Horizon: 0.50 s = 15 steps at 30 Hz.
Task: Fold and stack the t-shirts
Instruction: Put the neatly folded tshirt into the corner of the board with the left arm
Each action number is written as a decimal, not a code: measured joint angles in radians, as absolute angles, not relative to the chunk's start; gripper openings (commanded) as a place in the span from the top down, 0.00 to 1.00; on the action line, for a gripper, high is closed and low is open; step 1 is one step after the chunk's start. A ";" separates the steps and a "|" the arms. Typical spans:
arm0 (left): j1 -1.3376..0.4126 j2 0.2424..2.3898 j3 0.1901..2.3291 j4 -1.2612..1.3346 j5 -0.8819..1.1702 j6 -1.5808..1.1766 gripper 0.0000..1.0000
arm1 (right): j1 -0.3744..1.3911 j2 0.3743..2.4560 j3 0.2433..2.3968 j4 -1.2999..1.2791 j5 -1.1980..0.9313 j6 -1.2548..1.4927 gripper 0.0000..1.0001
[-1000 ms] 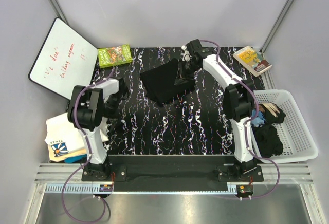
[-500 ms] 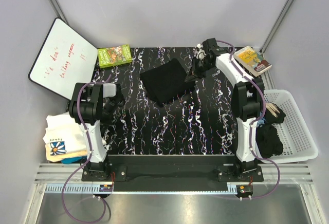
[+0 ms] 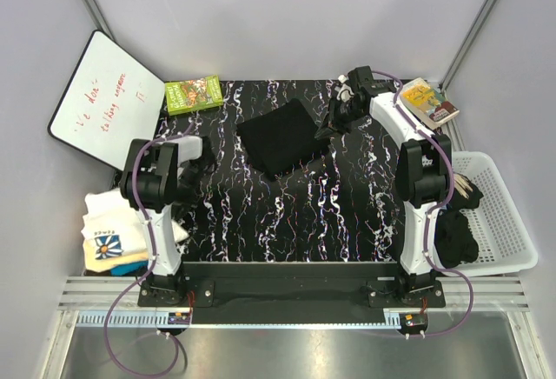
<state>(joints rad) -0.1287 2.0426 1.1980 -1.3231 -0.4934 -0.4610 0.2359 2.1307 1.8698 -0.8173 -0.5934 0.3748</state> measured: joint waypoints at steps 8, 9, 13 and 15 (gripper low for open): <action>-0.348 2.086 1.474 -1.330 -0.338 -0.483 1.00 | 0.236 2.128 1.864 -0.804 -0.594 0.382 0.87; -0.369 2.097 1.496 -1.323 -0.321 -0.484 1.00 | 0.236 2.128 1.862 -0.805 -0.593 0.382 0.87; -0.401 2.106 1.509 -1.308 -0.274 -0.487 0.74 | 0.236 2.123 1.851 -0.804 -0.593 0.382 0.87; -0.395 2.104 1.509 -1.310 -0.259 -0.484 0.22 | 0.236 2.122 1.847 -0.802 -0.593 0.382 0.87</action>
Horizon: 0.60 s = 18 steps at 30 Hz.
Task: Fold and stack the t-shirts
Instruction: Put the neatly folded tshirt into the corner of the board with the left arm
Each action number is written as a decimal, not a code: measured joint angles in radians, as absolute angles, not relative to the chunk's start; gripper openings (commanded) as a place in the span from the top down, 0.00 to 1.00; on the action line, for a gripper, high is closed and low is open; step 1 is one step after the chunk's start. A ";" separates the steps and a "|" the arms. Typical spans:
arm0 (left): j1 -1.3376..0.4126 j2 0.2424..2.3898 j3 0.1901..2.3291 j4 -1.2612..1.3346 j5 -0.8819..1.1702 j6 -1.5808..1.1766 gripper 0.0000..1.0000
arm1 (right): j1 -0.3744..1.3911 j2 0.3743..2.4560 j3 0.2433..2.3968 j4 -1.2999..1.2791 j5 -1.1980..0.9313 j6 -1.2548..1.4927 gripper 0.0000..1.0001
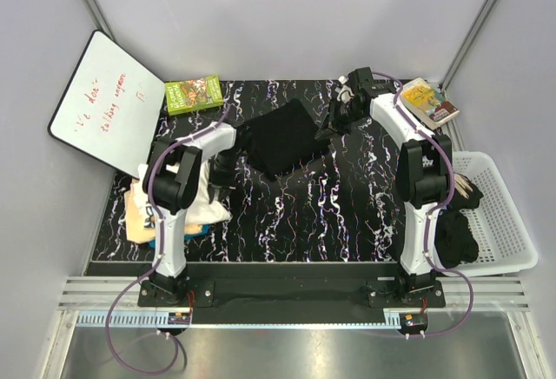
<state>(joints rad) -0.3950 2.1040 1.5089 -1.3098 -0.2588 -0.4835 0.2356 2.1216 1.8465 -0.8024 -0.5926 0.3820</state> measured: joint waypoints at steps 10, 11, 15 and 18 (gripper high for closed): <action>-0.393 1.873 1.564 -1.319 -0.134 -0.502 0.01 | 0.296 2.142 1.956 -0.823 -0.493 0.352 0.90; -0.394 1.843 1.585 -1.317 -0.127 -0.503 0.01 | 0.315 2.159 2.003 -0.831 -0.476 0.344 0.89; -0.395 1.758 1.648 -1.289 -0.094 -0.505 0.01 | 0.395 2.273 2.230 -0.861 -0.410 0.318 0.90; -0.390 1.737 1.660 -1.243 -0.037 -0.515 0.01 | 0.442 2.416 2.420 -0.920 -0.364 0.307 0.91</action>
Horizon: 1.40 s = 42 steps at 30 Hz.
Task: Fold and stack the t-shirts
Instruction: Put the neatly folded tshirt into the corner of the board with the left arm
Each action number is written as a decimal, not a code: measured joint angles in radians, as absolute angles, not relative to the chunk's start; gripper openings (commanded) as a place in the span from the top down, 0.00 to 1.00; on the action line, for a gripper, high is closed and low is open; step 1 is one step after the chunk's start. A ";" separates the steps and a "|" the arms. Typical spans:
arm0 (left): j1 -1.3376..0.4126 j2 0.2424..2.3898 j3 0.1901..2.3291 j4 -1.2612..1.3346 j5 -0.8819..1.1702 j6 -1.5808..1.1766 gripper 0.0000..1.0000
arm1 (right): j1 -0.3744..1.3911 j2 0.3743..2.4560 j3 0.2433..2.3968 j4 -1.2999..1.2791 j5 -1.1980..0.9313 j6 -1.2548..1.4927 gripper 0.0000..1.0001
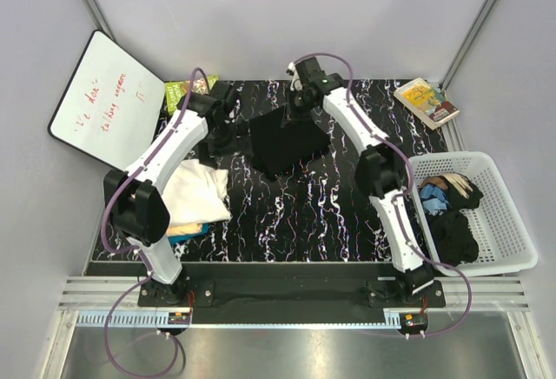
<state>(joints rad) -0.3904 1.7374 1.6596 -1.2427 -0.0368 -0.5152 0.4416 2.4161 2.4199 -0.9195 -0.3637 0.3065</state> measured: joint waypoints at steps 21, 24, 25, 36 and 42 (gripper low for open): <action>-0.362 1.904 1.420 -0.719 0.340 -0.733 0.01 | 0.484 2.318 1.913 -1.057 -0.204 0.274 0.93; -0.400 1.972 1.406 -0.690 0.355 -0.769 0.01 | 0.484 2.318 1.913 -1.056 -0.205 0.277 0.93; -0.416 1.985 1.399 -0.680 0.361 -0.785 0.01 | 0.484 2.318 1.914 -1.056 -0.207 0.278 0.93; -0.520 1.995 1.366 -0.601 0.370 -0.900 0.07 | 0.484 2.410 2.067 -1.095 -0.279 0.304 0.93; -0.548 2.021 1.375 -0.593 0.363 -0.949 0.89 | 0.484 2.412 2.076 -1.094 -0.301 0.308 0.91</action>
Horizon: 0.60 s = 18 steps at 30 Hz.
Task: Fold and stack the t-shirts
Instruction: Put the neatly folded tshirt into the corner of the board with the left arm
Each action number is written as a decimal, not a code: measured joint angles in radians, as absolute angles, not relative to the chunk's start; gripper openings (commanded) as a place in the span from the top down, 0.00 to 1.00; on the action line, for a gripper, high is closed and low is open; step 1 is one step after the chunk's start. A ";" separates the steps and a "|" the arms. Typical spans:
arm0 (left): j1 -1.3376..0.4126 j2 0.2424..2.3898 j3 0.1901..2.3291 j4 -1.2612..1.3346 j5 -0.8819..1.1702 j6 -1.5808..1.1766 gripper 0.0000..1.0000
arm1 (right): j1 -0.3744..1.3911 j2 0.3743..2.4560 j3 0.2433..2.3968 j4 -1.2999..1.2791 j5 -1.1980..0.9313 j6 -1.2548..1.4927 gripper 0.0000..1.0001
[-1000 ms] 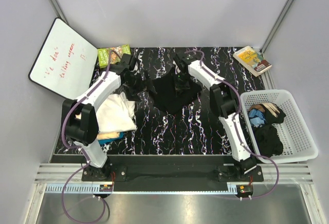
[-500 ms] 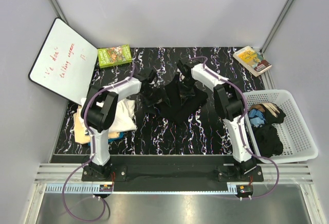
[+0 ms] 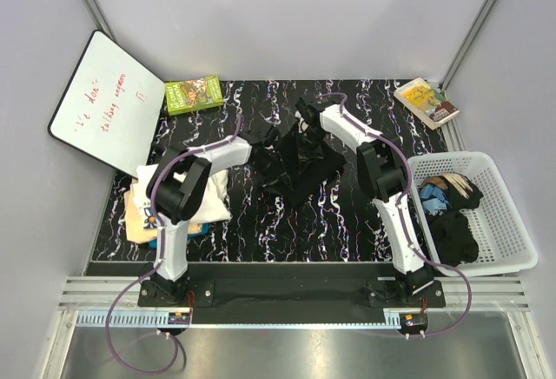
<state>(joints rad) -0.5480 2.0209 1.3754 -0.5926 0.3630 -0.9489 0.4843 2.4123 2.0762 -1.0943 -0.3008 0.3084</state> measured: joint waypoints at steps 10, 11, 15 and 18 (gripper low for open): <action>-0.554 2.078 1.455 -0.665 0.326 -0.891 1.00 | 0.485 2.369 2.074 -1.093 -0.303 0.297 0.34; -0.553 2.076 1.462 -0.679 0.310 -0.876 1.00 | 0.485 2.347 2.074 -1.094 -0.295 0.292 0.25; -0.534 2.060 1.510 -0.792 0.228 -0.786 1.00 | 0.484 2.223 2.074 -1.092 -0.233 0.269 0.13; -0.516 2.041 1.573 -0.894 0.175 -0.717 1.00 | 0.484 2.120 2.074 -1.085 -0.173 0.257 0.12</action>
